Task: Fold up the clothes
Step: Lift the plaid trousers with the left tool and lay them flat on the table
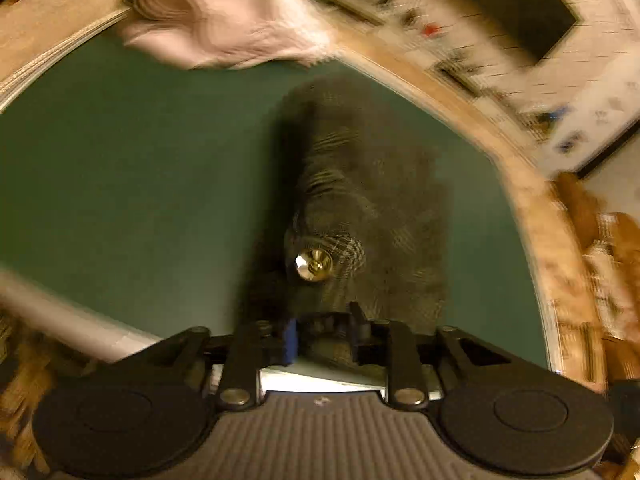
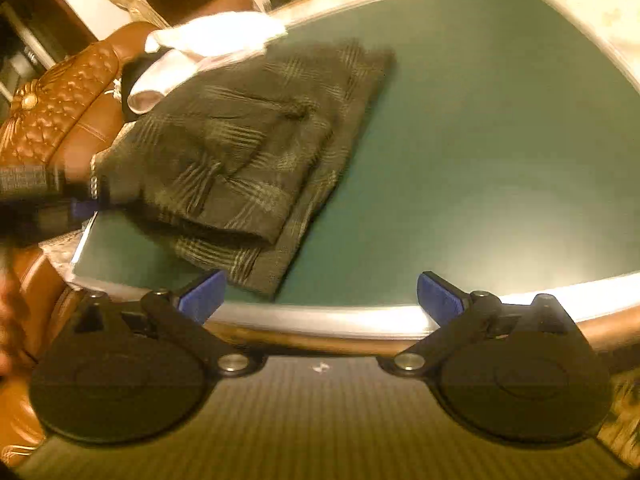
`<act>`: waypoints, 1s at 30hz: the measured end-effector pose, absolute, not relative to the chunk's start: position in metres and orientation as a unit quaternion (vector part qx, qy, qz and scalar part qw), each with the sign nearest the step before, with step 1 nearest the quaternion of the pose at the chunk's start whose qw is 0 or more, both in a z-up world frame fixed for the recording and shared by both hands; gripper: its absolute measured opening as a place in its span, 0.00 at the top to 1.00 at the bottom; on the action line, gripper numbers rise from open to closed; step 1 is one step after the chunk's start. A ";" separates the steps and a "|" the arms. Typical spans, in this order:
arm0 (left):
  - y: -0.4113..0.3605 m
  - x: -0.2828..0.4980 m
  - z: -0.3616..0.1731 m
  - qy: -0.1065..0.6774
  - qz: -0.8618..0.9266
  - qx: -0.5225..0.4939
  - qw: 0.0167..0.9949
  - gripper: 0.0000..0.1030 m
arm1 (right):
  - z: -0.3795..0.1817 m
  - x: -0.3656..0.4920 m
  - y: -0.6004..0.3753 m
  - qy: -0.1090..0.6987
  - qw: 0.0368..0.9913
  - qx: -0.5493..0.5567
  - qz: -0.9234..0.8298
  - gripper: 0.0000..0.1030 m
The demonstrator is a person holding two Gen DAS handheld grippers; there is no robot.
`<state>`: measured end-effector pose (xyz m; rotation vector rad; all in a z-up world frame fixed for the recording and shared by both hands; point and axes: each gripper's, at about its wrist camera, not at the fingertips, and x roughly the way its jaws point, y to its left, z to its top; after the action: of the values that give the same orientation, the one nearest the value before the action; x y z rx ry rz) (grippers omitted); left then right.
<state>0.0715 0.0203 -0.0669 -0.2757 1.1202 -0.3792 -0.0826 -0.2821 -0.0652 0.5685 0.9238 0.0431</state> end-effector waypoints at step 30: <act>-0.098 0.042 -0.069 0.365 -0.350 0.180 0.844 0.90 | -0.047 -0.085 -0.290 0.415 0.880 0.228 -0.036 0.00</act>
<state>0.0421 -0.0981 -0.0695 0.3791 0.7711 -0.7393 -0.0852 -0.2896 -0.0475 0.4741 0.8656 -0.0758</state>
